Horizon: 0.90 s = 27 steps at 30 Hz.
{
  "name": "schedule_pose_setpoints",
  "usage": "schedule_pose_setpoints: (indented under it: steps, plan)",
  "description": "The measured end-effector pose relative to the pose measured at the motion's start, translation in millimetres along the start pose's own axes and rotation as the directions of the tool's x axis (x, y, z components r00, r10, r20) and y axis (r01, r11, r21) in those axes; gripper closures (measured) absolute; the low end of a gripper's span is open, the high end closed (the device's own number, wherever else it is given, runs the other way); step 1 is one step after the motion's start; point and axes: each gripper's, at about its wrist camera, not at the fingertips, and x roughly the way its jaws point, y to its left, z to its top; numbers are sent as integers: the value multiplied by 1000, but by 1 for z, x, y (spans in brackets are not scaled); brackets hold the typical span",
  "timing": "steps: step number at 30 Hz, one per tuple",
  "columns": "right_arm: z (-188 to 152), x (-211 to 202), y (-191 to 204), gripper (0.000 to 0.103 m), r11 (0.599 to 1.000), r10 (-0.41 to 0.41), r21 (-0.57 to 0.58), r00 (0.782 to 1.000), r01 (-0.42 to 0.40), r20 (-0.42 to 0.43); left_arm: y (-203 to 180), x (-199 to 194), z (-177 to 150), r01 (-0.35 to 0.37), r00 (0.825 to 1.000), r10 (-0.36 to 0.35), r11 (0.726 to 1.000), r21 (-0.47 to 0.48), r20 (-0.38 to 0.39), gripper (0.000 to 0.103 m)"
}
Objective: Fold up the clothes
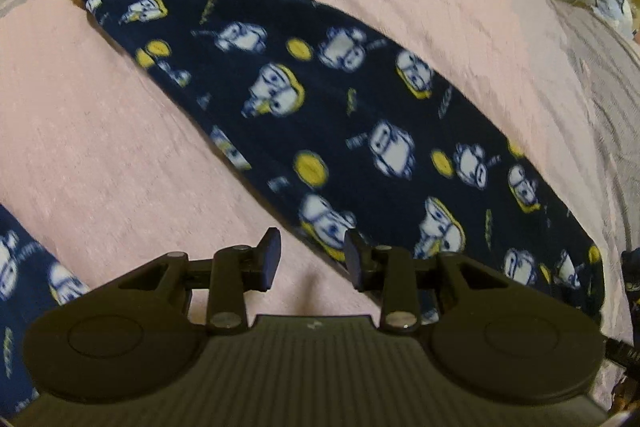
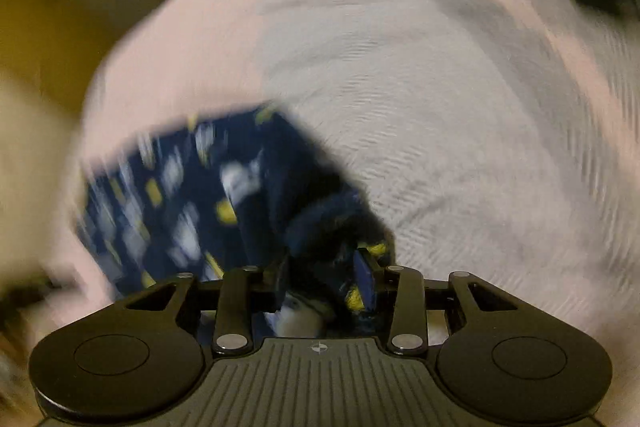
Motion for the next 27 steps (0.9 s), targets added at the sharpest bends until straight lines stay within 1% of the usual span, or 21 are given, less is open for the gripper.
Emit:
schedule_pose_setpoints:
  steps: [1, 3, 4, 6, 7, 9, 11, 12, 14, 15, 18, 19, 21, 22, 23, 24, 26, 27]
  plan:
    - [0, -2, 4, 65, 998, -39, -54, 999, 40, 19, -4, 2, 0, -6, 1000, 6, 1000, 3, 0, 74]
    - [2, -7, 1, 65, 992, -85, -93, 995, 90, 52, -10, 3, 0, -18, 1000, 18, 1000, 8, 3, 74]
    - [4, -8, -6, 64, 996, -58, -68, 997, 61, 52, -13, 3, 0, -21, 1000, 20, 1000, 10, 6, 74]
    - [12, -10, -24, 63, 999, 44, 19, 998, -45, 42, -17, 2, 1, -25, 1000, 25, 1000, 15, 13, 74]
    - [16, -11, -33, 62, 993, 95, 63, 995, -97, 40, -18, 2, 1, -28, 999, 28, 999, 18, 16, 74]
    - [22, -15, -53, 57, 969, 187, 156, 981, -193, 54, -19, 1, 2, -36, 999, 36, 999, 19, 20, 74]
    - [24, -19, -76, 55, 934, 218, 267, 970, -238, 103, -17, 0, 1, -46, 999, 46, 999, 14, 19, 74]
    - [23, -17, -88, 55, 909, 231, 327, 965, -260, 124, -16, 0, 1, -51, 999, 51, 999, 11, 19, 74]
    - [21, -14, -113, 55, 845, 252, 442, 953, -301, 167, -12, 1, 1, -56, 998, 56, 998, -11, 14, 74]
    - [21, -10, -116, 55, 831, 263, 462, 950, -310, 166, -10, 2, 1, -58, 998, 58, 998, -23, 11, 74]
    - [21, 10, -115, 55, 820, 296, 475, 947, -320, 127, -5, 4, -1, -55, 999, 55, 997, -58, -3, 74]
    - [19, 17, -109, 55, 825, 308, 463, 945, -323, 110, -4, 5, -2, -55, 998, 55, 997, -60, -7, 74]
    - [17, 31, -91, 55, 853, 316, 415, 946, -316, 69, -3, 6, -3, -63, 998, 62, 996, -58, -11, 74]
    - [16, 36, -81, 59, 874, 304, 382, 951, -300, 50, -2, 6, -4, -68, 998, 67, 996, -56, -14, 74]
    - [17, 36, -74, 77, 894, 283, 347, 958, -282, 50, -2, 6, -5, -72, 997, 71, 996, -54, -17, 74]
    - [19, 34, -69, 82, 912, 261, 311, 964, -266, 59, 0, 6, -6, -73, 997, 72, 996, -59, -18, 74]
    - [23, 29, -59, 85, 943, 217, 240, 973, -230, 79, 4, 2, -5, -74, 997, 73, 995, -71, -11, 74]
    - [24, 18, -60, 87, 947, 196, 233, 973, -220, 123, 6, 2, -5, -75, 997, 74, 995, -72, -9, 74]
